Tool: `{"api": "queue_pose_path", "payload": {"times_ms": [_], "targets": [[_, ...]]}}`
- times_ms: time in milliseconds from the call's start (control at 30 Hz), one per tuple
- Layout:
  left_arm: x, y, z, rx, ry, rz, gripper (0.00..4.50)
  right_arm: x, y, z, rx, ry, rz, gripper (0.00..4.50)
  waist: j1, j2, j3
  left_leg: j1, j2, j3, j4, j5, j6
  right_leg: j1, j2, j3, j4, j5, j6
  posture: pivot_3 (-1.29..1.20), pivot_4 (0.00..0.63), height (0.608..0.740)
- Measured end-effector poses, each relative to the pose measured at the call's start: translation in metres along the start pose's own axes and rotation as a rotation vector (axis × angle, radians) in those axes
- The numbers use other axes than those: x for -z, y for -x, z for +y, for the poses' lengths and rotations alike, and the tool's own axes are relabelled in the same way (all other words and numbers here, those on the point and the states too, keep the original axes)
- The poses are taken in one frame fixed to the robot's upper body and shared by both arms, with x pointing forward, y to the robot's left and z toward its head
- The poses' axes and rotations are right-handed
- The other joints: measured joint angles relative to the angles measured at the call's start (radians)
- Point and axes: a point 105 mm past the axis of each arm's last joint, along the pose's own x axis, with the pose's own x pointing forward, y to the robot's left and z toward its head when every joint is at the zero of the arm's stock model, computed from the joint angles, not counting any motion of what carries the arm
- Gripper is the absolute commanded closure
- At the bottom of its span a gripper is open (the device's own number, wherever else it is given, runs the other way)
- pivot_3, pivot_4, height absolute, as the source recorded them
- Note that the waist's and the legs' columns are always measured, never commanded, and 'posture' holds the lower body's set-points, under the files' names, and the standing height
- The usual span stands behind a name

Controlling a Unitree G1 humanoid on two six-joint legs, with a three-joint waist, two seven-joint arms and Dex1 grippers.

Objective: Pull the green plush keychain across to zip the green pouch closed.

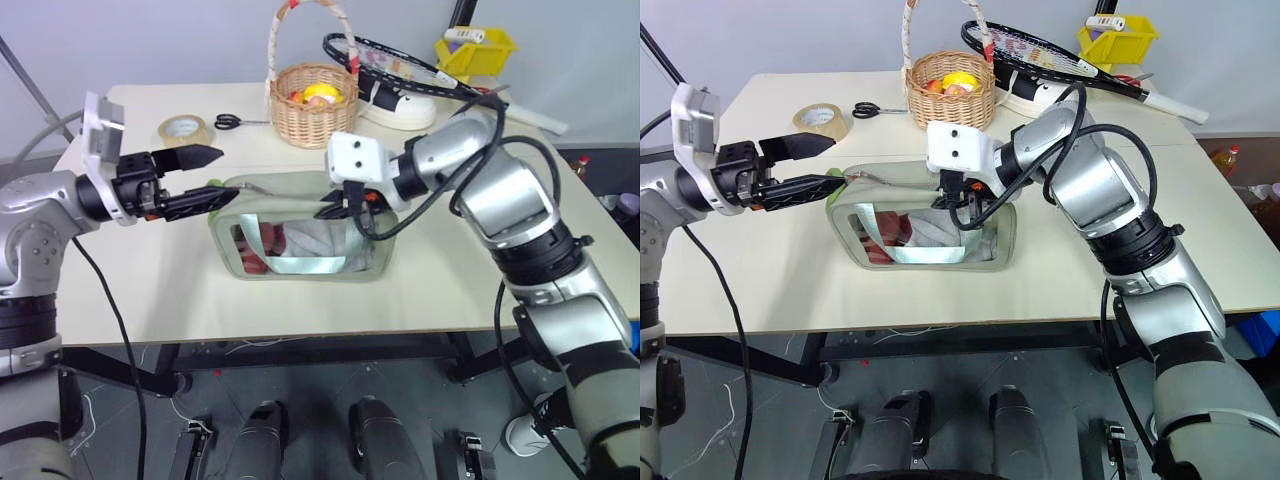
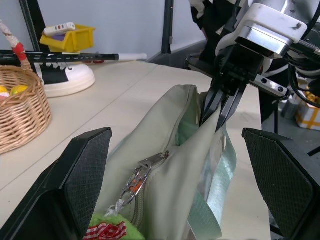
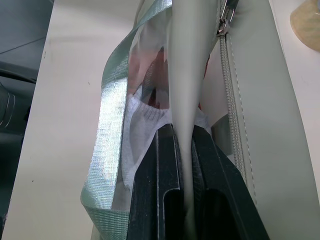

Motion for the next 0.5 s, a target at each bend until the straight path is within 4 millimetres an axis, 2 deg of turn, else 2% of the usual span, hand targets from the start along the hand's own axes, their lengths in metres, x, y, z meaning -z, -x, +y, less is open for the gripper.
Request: {"api": "queue_pose_path", "payload": {"times_ms": [67, 133, 167, 267, 433, 500], "targets": [[0.000, 0.000, 0.000, 0.001, -0.001, 0.001, 0.00, 0.001, 0.000, 0.000, 0.003, -0.008, 0.004, 3.06, 0.001, 0.000, 0.000, 0.000, 0.000, 0.000, 0.000, 0.000, 0.000, 0.000, 0.000, 0.000, 0.000, 0.000, 0.000, 0.00, 0.150, 0.653], [0.000, 0.000, 0.000, 0.003, -0.001, 0.002, 0.00, 0.003, 0.002, 0.000, 0.004, -0.016, 0.010, 1.91, 0.001, 0.000, 0.000, 0.000, 0.000, 0.000, 0.000, 0.000, 0.000, 0.000, 0.000, 0.000, 0.000, 0.000, 0.000, 0.00, 0.150, 0.653], [0.000, 0.000, 0.000, 0.004, -0.001, 0.003, 0.00, 0.003, 0.003, 0.001, 0.005, -0.021, 0.014, 1.55, 0.001, 0.000, 0.000, 0.000, 0.000, 0.000, 0.000, 0.000, 0.000, 0.000, 0.000, 0.000, 0.000, 0.000, 0.000, 0.00, 0.150, 0.653], [-0.001, 0.002, -0.001, 0.014, -0.005, 0.011, 0.00, -0.001, 0.017, 0.002, 0.016, -0.047, -0.004, 0.03, 0.003, 0.000, 0.000, 0.000, 0.000, 0.000, 0.000, 0.000, 0.000, 0.000, 0.000, 0.000, 0.000, 0.000, 0.000, 0.00, 0.150, 0.653], [-0.001, 0.010, 0.001, 0.007, -0.007, 0.043, 0.00, -0.004, 0.055, 0.006, 0.064, -0.051, -0.005, 0.03, 0.011, 0.000, 0.000, 0.000, 0.000, 0.000, 0.000, 0.000, 0.000, 0.001, -0.001, 0.000, -0.001, 0.000, 0.000, 0.00, 0.150, 0.653], [0.002, 0.015, 0.003, -0.002, 0.000, 0.059, 0.00, 0.003, 0.066, 0.008, 0.092, -0.062, 0.010, 0.03, 0.013, 0.000, 0.000, 0.001, 0.001, 0.000, 0.000, 0.000, 0.000, 0.002, -0.001, 0.000, -0.002, 0.000, 0.000, 0.00, 0.150, 0.653]]}}
